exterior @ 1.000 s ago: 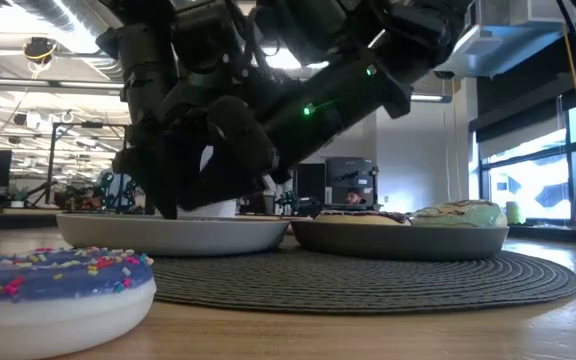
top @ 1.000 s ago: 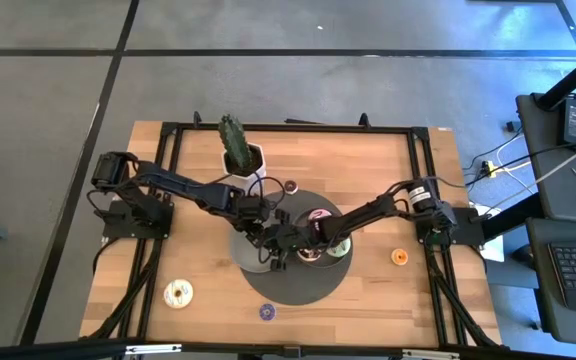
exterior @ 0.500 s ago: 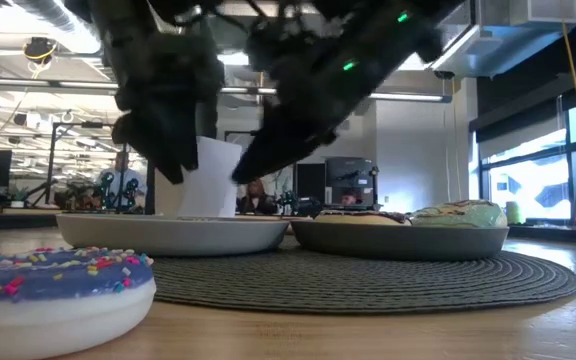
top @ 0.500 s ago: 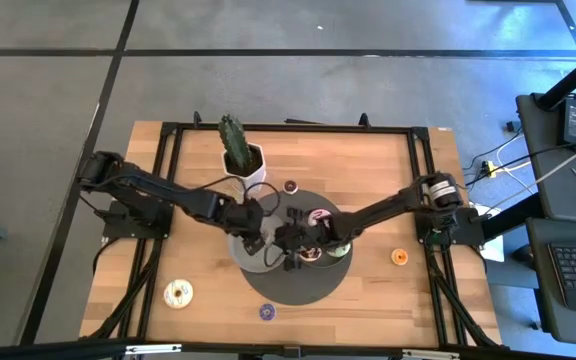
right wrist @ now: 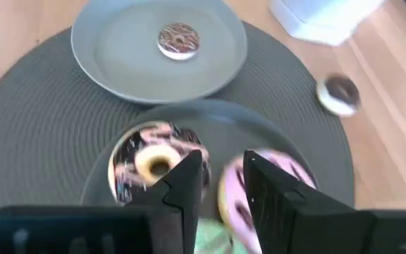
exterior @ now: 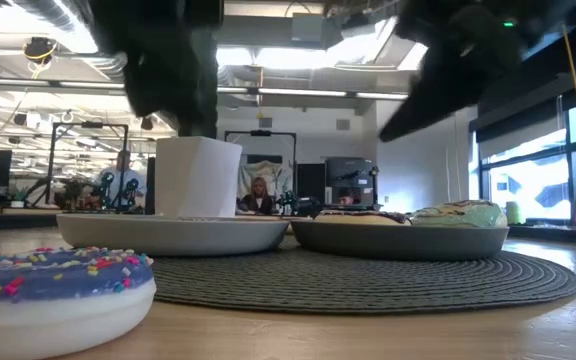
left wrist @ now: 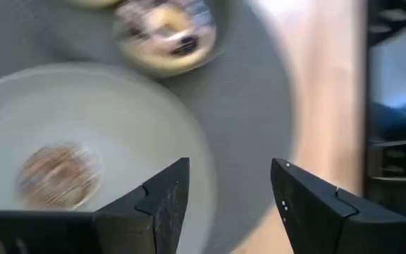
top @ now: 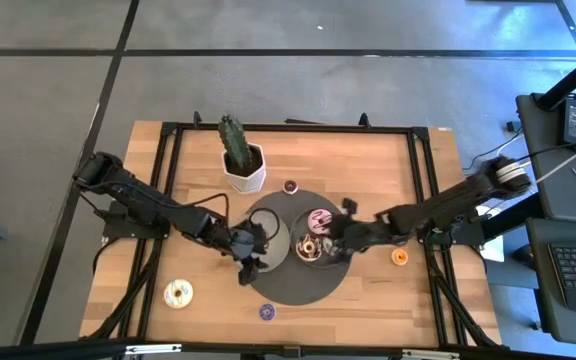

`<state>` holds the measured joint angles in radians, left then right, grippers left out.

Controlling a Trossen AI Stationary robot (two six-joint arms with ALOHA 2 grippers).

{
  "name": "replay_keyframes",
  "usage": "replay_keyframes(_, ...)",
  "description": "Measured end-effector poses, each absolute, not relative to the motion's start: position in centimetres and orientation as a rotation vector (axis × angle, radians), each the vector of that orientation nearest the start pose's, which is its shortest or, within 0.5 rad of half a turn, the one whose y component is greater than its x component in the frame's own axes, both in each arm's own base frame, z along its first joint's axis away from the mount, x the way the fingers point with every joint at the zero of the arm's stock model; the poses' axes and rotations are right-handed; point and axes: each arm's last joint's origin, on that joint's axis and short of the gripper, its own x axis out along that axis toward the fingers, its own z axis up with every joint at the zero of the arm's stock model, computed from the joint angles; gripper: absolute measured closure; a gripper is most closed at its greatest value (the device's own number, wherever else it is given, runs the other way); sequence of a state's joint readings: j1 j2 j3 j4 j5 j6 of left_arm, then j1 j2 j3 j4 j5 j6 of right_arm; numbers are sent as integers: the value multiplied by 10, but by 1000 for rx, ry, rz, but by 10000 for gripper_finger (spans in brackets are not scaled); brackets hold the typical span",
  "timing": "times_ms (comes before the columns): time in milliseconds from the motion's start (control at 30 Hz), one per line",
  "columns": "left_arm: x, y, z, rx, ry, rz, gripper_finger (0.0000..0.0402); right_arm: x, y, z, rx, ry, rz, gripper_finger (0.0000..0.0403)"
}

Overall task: Pick & Place donuts
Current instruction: Put the small blue donut on the gray plate

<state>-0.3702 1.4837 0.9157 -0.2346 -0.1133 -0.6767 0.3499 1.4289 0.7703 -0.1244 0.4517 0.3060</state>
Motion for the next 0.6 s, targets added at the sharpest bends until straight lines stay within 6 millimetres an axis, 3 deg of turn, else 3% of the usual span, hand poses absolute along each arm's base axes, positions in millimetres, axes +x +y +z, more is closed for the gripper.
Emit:
replay_keyframes(133, 291, -120, 230, -411, 667, -129, 205, 236, 78, 197, 37, 684, -209, 295)
replay_keyframes(267, 294, -132, 242, -230, 510, -292, 207, 215, 70, 191, 45, 682, -209, 295)
replay_keyframes(400, 294, -147, 236, -152, 556, -341, 206, 203, 64, 187, 66, 660, -262, 295)
replay_keyframes(600, 310, -177, 223, -82, 657, -366, 207, 200, 61, 186, 56, 638, -311, 295)
